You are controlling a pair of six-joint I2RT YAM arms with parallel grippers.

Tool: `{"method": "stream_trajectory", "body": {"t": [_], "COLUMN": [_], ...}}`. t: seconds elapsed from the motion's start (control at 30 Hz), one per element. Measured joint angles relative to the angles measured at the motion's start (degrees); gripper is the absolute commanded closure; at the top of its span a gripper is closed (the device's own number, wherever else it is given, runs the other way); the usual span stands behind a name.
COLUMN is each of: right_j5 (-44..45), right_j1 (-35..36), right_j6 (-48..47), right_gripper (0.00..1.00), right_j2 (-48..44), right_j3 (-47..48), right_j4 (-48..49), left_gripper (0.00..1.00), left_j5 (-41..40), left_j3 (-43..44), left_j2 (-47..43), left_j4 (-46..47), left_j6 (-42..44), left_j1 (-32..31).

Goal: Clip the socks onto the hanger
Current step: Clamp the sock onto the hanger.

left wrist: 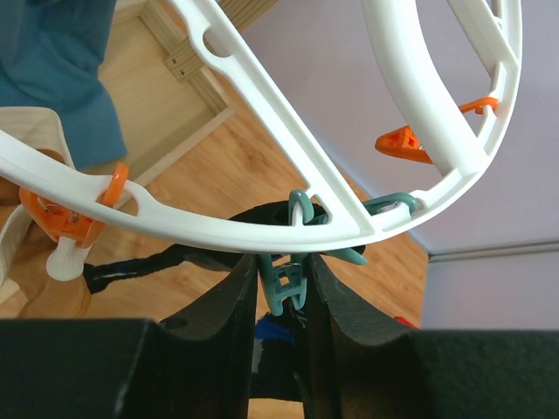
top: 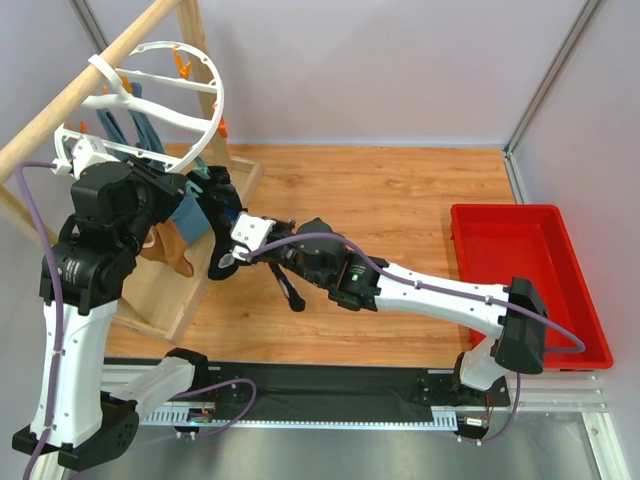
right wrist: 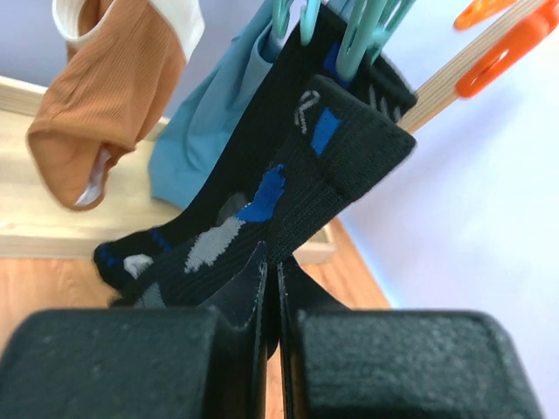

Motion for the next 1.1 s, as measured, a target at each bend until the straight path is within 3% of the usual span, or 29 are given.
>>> {"method": "stream_trajectory", "body": {"t": [0.37,1.1], "right_j5": [0.3,1.3], "right_j1": [0.8,1.2], "right_j6": [-4.7,-5.6], "right_gripper": [1.0,1.0], "right_j2": [2.9,5.4], "right_j3": [4.2,4.5], "right_j4": [1.5,2.1], "left_gripper": [1.0,1.0], "left_j5": [0.4,0.9], "left_j3": [0.0,0.4], "left_j2": [0.1,0.1], "left_j4": [-0.2,-0.3], "left_j6": [-0.6,-0.7], "left_j1": [0.0,0.0]}}
